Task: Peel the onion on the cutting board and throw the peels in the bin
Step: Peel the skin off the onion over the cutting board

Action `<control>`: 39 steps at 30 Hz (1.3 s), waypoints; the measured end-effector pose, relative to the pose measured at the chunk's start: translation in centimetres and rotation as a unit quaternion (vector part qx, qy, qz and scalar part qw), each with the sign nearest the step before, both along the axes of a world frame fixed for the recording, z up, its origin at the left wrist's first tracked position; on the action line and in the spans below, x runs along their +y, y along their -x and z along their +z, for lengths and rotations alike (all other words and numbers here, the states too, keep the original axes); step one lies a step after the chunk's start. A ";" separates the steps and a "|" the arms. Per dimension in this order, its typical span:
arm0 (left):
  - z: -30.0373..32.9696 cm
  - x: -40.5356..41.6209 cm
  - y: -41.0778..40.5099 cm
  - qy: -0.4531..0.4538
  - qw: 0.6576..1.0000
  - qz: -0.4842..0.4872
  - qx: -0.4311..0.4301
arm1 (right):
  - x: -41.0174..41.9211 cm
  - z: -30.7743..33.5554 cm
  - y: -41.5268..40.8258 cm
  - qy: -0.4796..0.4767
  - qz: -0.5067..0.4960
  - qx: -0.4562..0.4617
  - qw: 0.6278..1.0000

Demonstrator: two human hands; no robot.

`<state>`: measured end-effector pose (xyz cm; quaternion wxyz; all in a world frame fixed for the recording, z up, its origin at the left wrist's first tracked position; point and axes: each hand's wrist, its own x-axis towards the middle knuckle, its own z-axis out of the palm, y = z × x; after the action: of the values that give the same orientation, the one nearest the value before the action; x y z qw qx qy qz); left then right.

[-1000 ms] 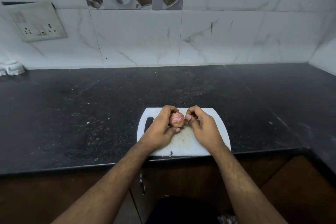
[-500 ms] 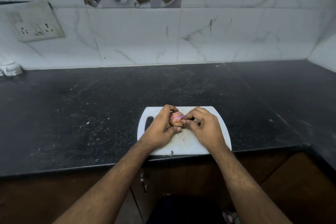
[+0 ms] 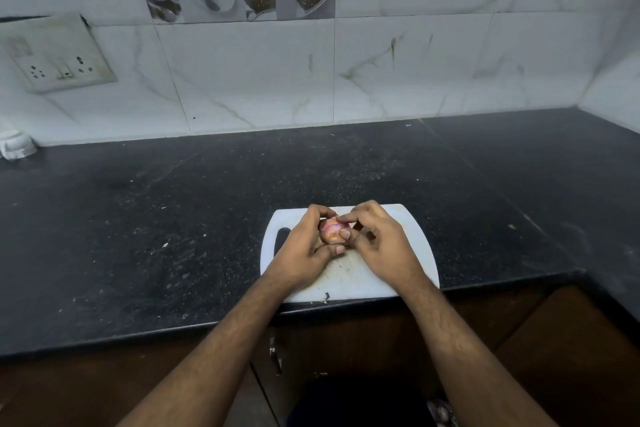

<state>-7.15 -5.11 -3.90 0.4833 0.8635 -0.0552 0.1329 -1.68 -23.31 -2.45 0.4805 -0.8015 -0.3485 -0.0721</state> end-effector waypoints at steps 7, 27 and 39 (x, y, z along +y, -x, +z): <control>0.0 -0.1 0.0 -0.025 1.000 -0.005 -0.006 | -0.2 -0.2 -0.3 -0.004 -0.039 -0.046 0.998; -0.1 0.5 0.3 0.017 0.999 0.023 -0.028 | -0.2 -0.5 -0.8 -0.024 -0.059 0.063 0.996; 0.1 1.2 0.2 0.031 0.999 -0.035 0.012 | -0.2 -0.3 0.1 -0.033 -0.021 0.028 0.999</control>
<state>-7.35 -3.87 -3.83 0.5144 0.8475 -0.0752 0.1073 -1.76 -23.49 -2.73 0.5143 -0.7942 -0.3158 -0.0708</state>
